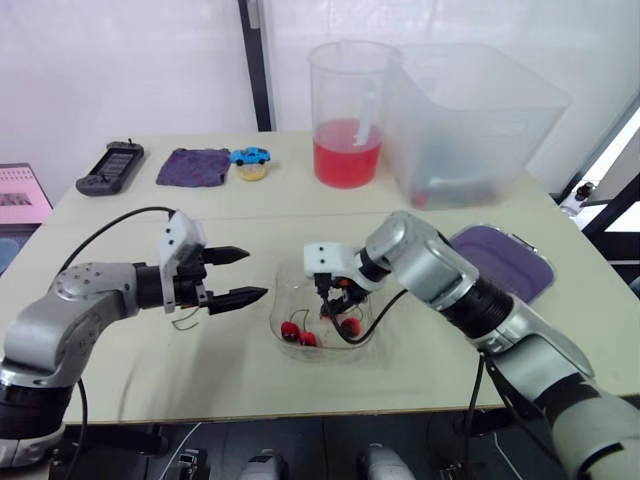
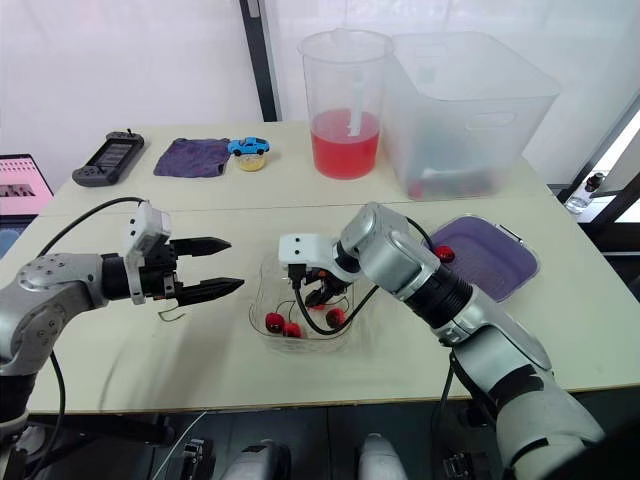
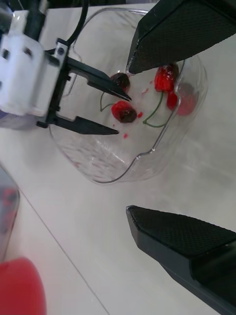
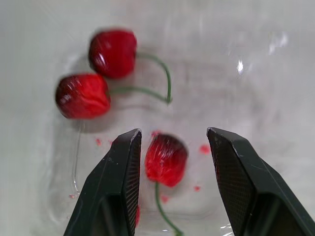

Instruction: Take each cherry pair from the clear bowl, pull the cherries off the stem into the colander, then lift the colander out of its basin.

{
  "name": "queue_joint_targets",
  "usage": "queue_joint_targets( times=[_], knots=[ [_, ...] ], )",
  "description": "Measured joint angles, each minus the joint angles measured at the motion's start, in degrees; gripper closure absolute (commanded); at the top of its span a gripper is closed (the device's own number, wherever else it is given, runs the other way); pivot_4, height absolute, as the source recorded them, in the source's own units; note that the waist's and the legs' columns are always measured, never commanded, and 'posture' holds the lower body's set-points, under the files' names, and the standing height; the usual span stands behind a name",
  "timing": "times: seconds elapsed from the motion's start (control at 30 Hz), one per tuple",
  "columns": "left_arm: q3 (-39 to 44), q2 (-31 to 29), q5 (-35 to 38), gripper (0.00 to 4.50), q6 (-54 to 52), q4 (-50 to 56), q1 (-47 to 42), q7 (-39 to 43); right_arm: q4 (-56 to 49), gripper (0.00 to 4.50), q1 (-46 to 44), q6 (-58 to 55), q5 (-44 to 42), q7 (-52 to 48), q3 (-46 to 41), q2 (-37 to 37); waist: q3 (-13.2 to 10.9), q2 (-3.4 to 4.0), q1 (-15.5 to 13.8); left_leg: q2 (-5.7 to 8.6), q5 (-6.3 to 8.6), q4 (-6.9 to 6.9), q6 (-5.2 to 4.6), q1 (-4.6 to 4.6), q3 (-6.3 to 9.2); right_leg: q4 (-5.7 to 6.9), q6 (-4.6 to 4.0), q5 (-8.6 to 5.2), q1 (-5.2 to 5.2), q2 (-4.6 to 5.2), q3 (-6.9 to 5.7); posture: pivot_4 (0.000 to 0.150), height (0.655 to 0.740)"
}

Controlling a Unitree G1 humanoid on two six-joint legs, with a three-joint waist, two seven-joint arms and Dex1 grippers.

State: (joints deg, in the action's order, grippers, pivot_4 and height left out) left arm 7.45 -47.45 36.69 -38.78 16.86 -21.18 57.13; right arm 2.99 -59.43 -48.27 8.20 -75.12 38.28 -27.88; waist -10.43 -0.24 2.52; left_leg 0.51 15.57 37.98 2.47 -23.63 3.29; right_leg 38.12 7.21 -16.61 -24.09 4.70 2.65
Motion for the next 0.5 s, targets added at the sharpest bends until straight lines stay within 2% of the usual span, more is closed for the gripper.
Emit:
queue_joint_targets(
  times=[0.17, 0.23, 0.33, 0.5],
  knots=[
    [-0.2, 0.1, -0.4, 0.0, 0.5, -0.2, -0.5, 0.4, -0.2, 2.22, 0.0, -0.8, 0.2, 1.6, 0.1, -0.1, 0.0, 0.0, 0.0, 0.0, 0.0, 0.0, 0.0, 0.0, 0.0, 0.0, 0.0, 0.0, 0.0, 0.0, 0.0, 0.15, 0.7337],
    [-0.2, 0.1, -0.6, 0.0, 0.6, -0.3, -0.9, 0.7, -0.2, 2.78, 0.0, -1.2, 0.2, 2.1, 0.1, 0.0, 0.0, 0.0, 0.0, 0.0, 0.0, 0.0, 0.0, 0.0, 0.0, 0.0, 0.0, 0.0, 0.01, 0.0, 0.0, 0.15, 0.7337],
    [-0.2, 0.1, -1.1, 0.0, 0.8, -0.6, -1.0, 1.4, -0.2, 4.1, 0.0, -1.4, 0.2, 2.5, 0.8, 0.1, 0.0, 0.0, 0.0, 0.0, 0.0, 0.0, 0.0, 0.0, 0.01, 0.0, 0.0, 0.0, 0.02, 0.0, -0.01, 0.15, 0.7337],
    [-0.2, 0.1, -1.2, 0.0, 0.8, -0.6, -1.0, 1.5, -1.1, 4.1, 0.0, -1.4, 0.1, 2.3, 1.5, -0.1, 0.0, -0.01, 0.0, 0.0, 0.0, 0.0, 0.0, 0.0, 0.01, 0.0, 0.0, 0.0, 0.02, 0.0, -0.01, 0.15, 0.7337]
  ],
)
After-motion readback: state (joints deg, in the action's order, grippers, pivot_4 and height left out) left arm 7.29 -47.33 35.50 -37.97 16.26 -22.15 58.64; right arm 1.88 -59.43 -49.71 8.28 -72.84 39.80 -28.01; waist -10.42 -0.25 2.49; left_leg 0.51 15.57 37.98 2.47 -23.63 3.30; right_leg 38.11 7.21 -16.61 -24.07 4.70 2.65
